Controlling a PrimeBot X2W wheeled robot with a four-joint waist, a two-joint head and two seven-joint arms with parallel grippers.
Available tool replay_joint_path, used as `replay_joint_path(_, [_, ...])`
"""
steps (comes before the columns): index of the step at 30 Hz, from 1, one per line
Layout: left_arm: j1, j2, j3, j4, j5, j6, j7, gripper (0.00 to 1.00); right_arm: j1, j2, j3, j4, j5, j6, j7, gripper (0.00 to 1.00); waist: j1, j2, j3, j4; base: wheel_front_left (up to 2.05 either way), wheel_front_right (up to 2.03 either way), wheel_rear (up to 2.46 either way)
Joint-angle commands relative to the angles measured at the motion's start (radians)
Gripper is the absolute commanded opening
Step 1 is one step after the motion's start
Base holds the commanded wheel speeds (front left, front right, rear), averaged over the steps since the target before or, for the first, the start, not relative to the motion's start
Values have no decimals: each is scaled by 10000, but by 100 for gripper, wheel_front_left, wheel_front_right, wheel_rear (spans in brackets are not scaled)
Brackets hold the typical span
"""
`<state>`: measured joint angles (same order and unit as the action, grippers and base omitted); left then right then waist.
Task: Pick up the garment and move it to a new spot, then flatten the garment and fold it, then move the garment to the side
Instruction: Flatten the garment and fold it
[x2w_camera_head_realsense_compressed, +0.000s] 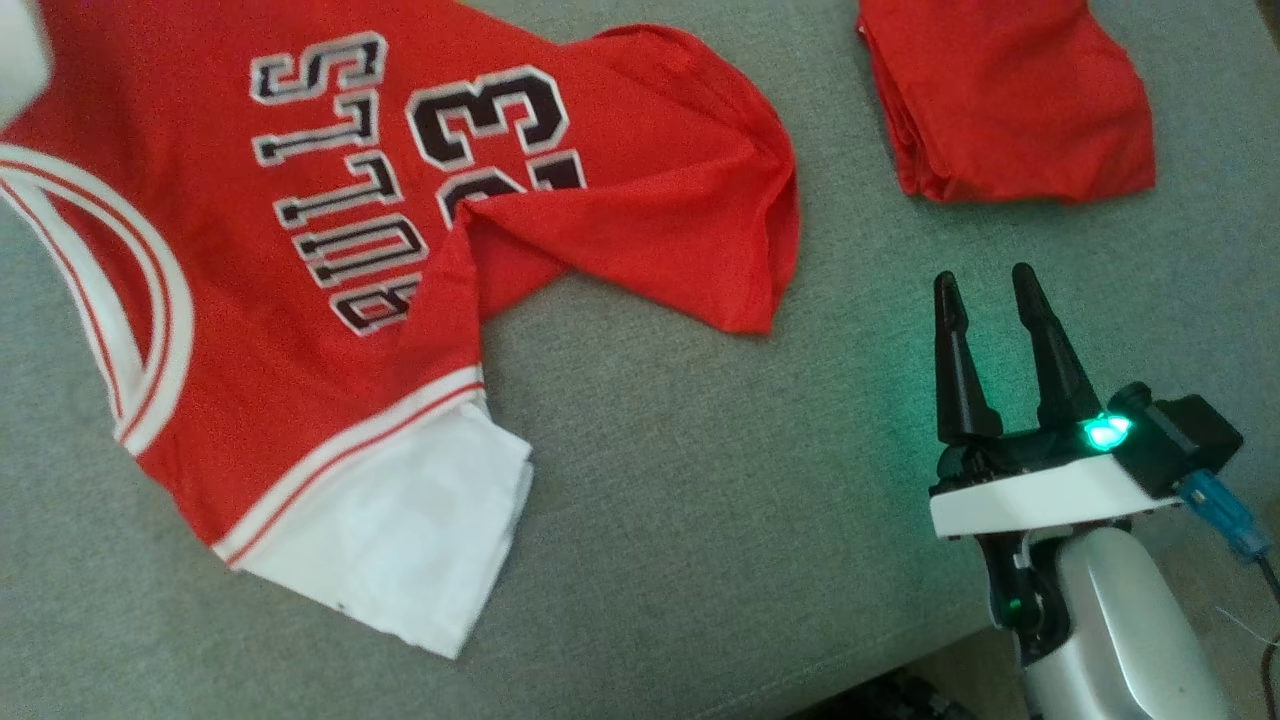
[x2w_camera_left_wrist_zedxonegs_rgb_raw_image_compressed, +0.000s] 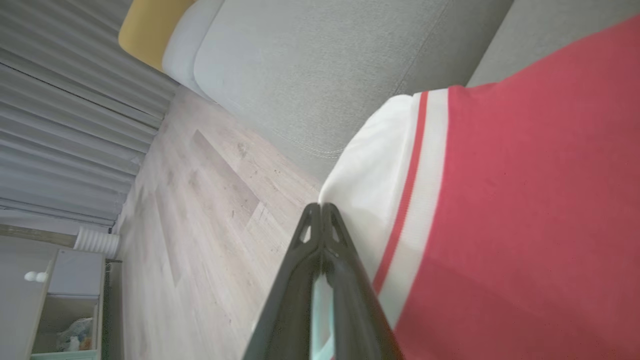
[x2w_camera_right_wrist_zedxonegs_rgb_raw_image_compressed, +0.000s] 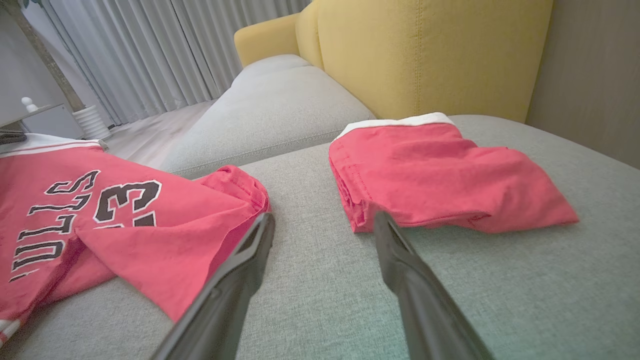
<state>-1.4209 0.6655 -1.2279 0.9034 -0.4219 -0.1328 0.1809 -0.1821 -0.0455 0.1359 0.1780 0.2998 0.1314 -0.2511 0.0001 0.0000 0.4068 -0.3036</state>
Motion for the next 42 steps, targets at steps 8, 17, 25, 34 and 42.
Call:
replay_joint_path(8, [-1590, -244, 435, 1228, 677, 1495, -1354, 100, -287, -47, 289, -404, 111, -7, -107, 100, -1, 0, 336, -32, 0, 0, 0])
replay_joint_path(17, [-604, -1423, 1529, 1820, -704, 2083, -3332, 100, -345, -47, 21, -425, -161, -7, -107, 100, -1, 0, -4, 708, 0, 0, 0])
replay_joint_path(25, [1791, -2270, 3074, 770, -2513, 2392, -4398, 100, -30, -47, -625, -441, -692, -7, -107, 100, -1, 0, -1068, 2006, 0, 0, 0])
replay_joint_path(34, [6604, -2519, 5484, -4239, -2615, 4078, -4424, 100, 472, -47, -1142, -434, -1141, -7, -107, 100, -1, 0, -2011, 3285, 0, 0, 0])
replay_joint_path(42, [10432, -3493, 6726, -6839, -2020, 4842, -4425, 100, 899, -47, -1309, -341, -1206, -7, -107, 100, -1, 0, -2579, 3722, 0, 0, 0])
